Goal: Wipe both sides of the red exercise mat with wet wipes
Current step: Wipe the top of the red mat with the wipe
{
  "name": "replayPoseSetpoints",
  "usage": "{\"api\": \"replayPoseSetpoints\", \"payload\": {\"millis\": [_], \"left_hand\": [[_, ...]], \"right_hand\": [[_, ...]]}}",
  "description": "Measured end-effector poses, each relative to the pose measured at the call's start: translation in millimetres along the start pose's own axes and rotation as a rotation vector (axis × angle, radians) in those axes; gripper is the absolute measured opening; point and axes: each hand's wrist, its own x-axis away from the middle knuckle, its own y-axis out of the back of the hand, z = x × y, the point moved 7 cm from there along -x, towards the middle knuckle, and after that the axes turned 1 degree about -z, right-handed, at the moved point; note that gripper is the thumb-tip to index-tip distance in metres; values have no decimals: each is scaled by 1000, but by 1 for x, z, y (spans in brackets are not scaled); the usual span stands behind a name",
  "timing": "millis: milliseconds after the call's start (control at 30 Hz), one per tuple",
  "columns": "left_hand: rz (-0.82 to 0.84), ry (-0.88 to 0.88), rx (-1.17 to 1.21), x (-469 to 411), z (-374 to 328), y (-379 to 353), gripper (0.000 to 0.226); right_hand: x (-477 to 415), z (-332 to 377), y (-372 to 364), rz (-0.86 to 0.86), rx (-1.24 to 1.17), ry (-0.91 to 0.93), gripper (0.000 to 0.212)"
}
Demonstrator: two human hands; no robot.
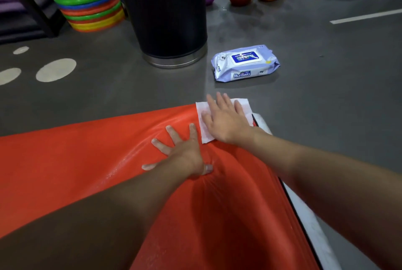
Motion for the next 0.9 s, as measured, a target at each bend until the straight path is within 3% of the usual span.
{"api": "replayPoseSetpoints", "payload": {"millis": [100,267,433,500,567,633,733,800,900], "left_hand": [[1,-1,-9,2,1,3,133],[-10,3,12,4,0,5,131],[-13,7,9,3,1,3,131],[-14,8,2,3,2,3,130],[-10,10,6,6,1,5,129],[-13,22,-2,9,0,8,128],[10,-24,-32,15,-6,12,133],[23,-43,-40,15,-8,12,131],[3,8,-58,18,-4,14,127]], "right_hand": [[-1,-7,-21,70,176,54,66],[-9,-26,-7,46,130,-157,69],[37,-4,-21,95,281,273,85],[22,-19,-13,72,265,176,73],[6,-33,-8,40,202,-59,68],[9,-24,-12,32,183,-119,69],[55,12,-31,39,249,233,84],[66,6,-29,71,271,326,94],[33,-21,-15,33,255,85,75]]}}
